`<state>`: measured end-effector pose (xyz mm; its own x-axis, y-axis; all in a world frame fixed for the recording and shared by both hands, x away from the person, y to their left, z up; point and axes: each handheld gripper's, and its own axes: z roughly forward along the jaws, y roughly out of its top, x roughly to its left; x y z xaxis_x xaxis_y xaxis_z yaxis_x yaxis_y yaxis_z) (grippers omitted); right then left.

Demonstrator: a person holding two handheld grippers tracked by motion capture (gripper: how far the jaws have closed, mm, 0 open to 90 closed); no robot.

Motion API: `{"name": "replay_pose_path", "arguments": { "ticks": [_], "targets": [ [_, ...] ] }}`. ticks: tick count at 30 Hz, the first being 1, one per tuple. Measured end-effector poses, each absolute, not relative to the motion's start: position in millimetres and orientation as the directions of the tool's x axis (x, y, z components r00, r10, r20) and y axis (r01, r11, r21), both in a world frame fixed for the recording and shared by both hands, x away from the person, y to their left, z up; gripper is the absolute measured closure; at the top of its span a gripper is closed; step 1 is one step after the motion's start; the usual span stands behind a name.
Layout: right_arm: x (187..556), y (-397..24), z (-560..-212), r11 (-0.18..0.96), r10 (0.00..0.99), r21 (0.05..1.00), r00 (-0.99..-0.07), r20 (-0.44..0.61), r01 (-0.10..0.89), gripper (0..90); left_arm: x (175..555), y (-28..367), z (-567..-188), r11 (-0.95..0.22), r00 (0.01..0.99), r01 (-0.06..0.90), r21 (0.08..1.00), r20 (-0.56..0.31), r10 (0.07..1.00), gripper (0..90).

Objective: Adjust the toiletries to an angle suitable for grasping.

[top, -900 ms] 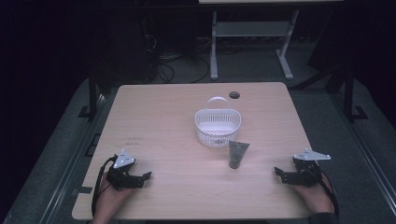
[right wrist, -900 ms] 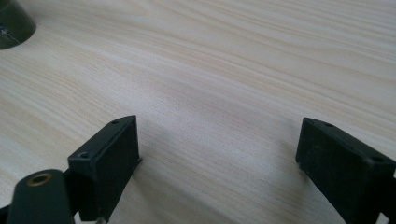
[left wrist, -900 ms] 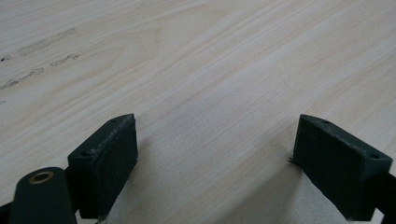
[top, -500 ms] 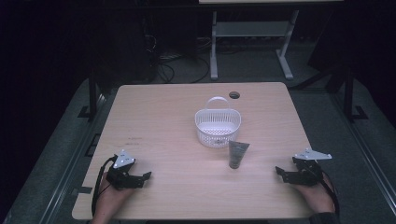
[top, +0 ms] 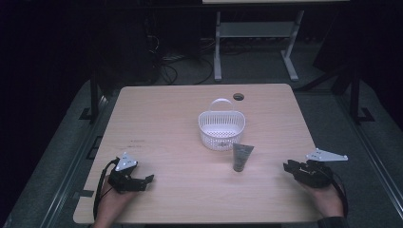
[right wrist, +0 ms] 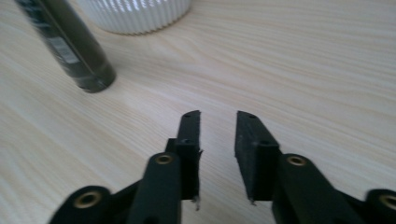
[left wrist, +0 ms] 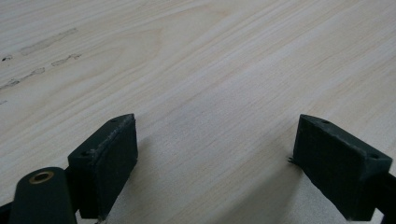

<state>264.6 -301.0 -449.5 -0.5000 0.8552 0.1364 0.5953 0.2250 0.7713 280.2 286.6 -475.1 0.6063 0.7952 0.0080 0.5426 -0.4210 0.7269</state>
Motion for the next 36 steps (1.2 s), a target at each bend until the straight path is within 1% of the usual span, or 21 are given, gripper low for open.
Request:
{"name": "replay_pose_path", "arguments": {
  "ticks": [3,4,5,7,14,20,36],
  "targets": [
    [264,-299,-444,0.227,0.839,0.784,-0.524,0.144,0.578,81.6,280,287,-475,-0.42,0.606,0.543,0.727,0.008,0.796,13.2],
    [264,-299,-444,0.227,0.839,0.784,-0.524,0.144,0.578,81.6,280,287,-475,-0.42,0.606,0.543,0.727,0.008,0.796,13.2],
    [264,-296,-442,0.237,0.827,0.784,-0.543,0.148,0.574,86.2,280,287,-475,-0.42,0.605,0.543,0.727,0.007,0.796,13.2],
    [264,-295,-440,0.237,0.815,0.783,-0.556,0.162,0.575,89.1,281,287,-475,-0.419,0.605,0.543,0.728,0.007,0.796,13.2],
    [265,-291,-431,0.247,0.792,0.787,-0.586,0.172,0.565,89.8,281,287,-475,-0.42,0.605,0.543,0.727,0.007,0.796,13.2],
    [268,-286,-415,0.281,0.768,0.794,-0.623,0.151,0.539,89.8,281,287,-475,-0.423,0.606,0.543,0.726,0.01,0.795,13.2],
    [275,-270,-391,0.301,0.719,0.816,-0.68,0.145,0.493,89.8,281,287,-475,-0.418,0.604,0.544,0.728,0.006,0.797,13.2]
  ]
}}
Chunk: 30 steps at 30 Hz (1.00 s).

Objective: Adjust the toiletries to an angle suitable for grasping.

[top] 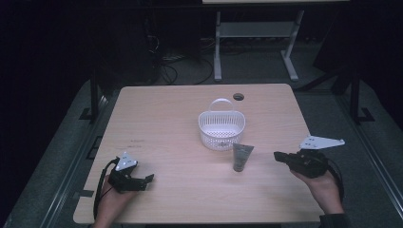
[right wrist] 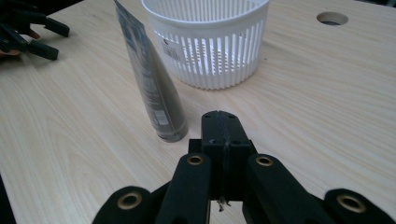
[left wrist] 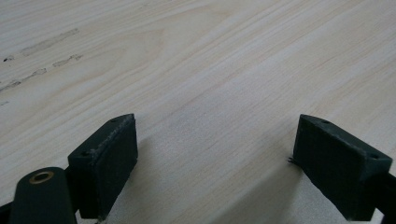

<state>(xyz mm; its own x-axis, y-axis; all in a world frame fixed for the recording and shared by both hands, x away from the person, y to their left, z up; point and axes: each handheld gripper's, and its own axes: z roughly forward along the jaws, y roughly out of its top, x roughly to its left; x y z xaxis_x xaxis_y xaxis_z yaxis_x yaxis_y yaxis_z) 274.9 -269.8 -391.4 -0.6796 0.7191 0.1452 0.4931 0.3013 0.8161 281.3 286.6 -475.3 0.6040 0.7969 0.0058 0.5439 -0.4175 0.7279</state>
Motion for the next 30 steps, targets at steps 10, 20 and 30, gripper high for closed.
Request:
{"name": "replay_pose_path", "arguments": {
  "ticks": [10,20,30],
  "targets": [
    [278,-258,-381,0.315,0.693,0.824,-0.708,0.139,0.471,89.8,281,287,-475,-0.417,0.604,0.544,0.728,0.006,0.797,13.2],
    [280,-245,-369,0.323,0.666,0.833,-0.733,0.136,0.448,89.7,281,287,-475,-0.417,0.604,0.544,0.728,0.006,0.797,13.2],
    [284,-230,-363,0.339,0.638,0.839,-0.759,0.128,0.426,89.8,281,286,-475,-0.415,0.602,0.544,0.729,0.004,0.798,13.2]
  ]
}}
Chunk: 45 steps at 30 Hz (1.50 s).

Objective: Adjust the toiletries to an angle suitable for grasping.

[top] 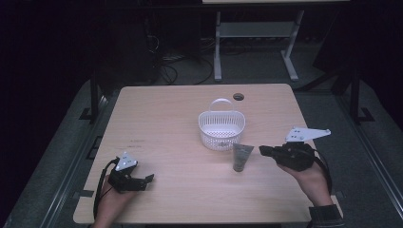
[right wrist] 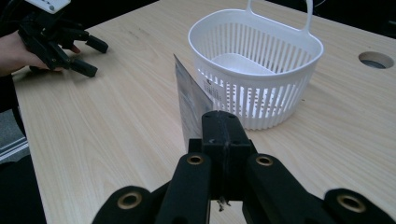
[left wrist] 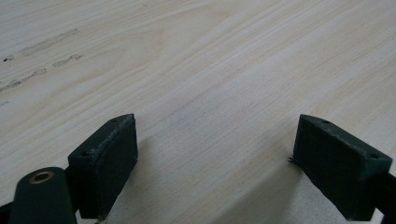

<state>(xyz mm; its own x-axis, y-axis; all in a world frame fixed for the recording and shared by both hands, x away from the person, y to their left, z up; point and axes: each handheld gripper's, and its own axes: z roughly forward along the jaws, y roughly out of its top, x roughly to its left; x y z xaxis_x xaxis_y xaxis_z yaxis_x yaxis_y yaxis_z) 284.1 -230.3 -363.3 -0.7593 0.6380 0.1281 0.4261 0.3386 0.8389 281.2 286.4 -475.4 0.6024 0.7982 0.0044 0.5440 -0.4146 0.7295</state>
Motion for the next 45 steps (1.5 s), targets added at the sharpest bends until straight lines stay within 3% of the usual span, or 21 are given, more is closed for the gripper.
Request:
{"name": "replay_pose_path", "arguments": {
  "ticks": [45],
  "targets": [
    [307,-215,-363,0.357,0.653,0.827,-0.749,0.113,0.435,89.8,281,286,-475,-0.415,0.603,0.543,0.73,0.006,0.798,13.2]
  ]
}}
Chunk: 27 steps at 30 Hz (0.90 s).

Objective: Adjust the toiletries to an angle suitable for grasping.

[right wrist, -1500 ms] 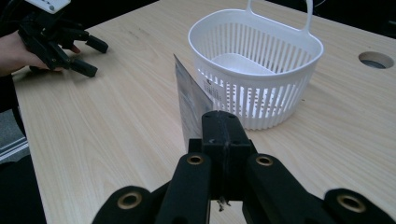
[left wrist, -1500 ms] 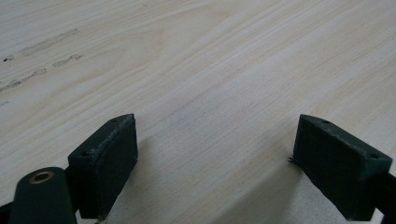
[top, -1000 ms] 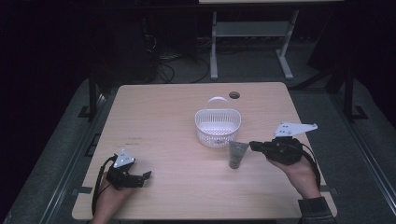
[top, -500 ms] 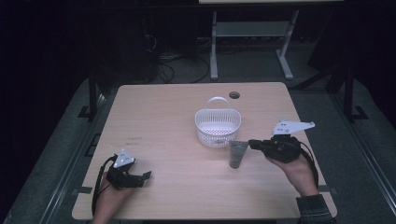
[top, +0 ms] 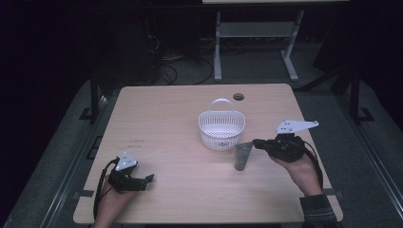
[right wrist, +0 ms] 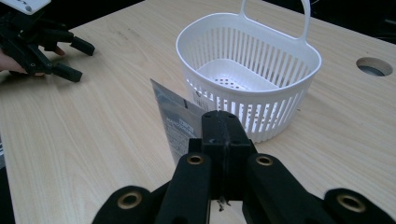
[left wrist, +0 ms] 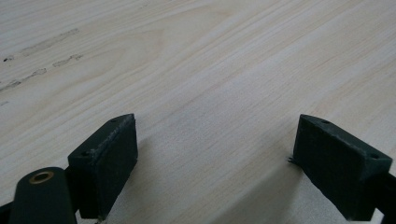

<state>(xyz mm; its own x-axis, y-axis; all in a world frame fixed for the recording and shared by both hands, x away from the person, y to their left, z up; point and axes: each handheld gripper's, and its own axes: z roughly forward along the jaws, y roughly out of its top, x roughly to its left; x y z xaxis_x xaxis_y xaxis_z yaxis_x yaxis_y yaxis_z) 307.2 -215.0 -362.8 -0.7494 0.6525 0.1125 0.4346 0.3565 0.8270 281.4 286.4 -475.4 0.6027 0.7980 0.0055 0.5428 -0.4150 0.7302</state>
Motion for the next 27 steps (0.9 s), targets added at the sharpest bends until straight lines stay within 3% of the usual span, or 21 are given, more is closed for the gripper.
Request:
{"name": "replay_pose_path", "arguments": {
  "ticks": [27],
  "targets": [
    [328,-209,-367,0.372,0.667,0.805,-0.736,0.113,0.461,89.8,281,287,-475,-0.42,0.605,0.544,0.727,0.007,0.796,13.2]
  ]
}}
